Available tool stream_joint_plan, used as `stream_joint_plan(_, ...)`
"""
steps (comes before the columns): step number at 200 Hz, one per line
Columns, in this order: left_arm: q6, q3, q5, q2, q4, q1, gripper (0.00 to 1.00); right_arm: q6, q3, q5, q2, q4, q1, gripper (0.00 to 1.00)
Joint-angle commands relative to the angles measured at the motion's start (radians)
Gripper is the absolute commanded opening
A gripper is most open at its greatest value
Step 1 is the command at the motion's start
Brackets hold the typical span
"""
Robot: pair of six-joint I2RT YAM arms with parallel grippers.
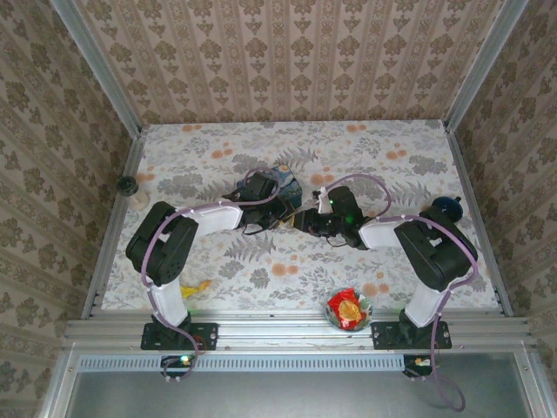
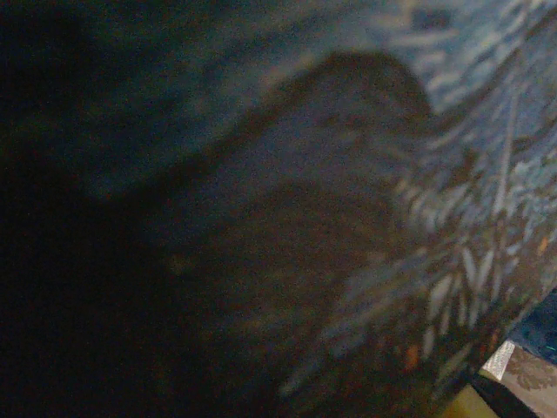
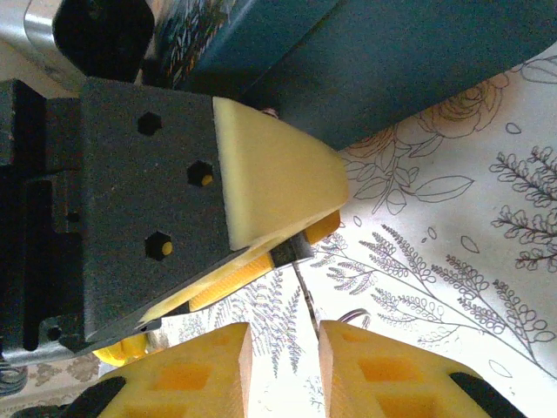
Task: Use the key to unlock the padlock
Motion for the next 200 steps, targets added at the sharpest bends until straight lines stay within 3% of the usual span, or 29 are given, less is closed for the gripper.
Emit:
stream_joint_plan(1, -0.055, -0.013, 0.114, 0.016, -0.050, -0.009, 0.04, -0.016, -0.012, 0.031, -0.016, -0.008, 0.008, 0.28)
stream_joint_plan(100, -0.058, -0.019, 0.116, 0.009, -0.043, -0.008, 0.04, -0.015, -0.027, 0.063, -0.022, -0.012, 0.010, 0.33)
stream_joint_plan(200, -0.061, -0.018, 0.119, 0.013, -0.038, -0.009, 0.04, 0.014, -0.019, 0.052, 0.026, 0.051, 0.028, 0.27)
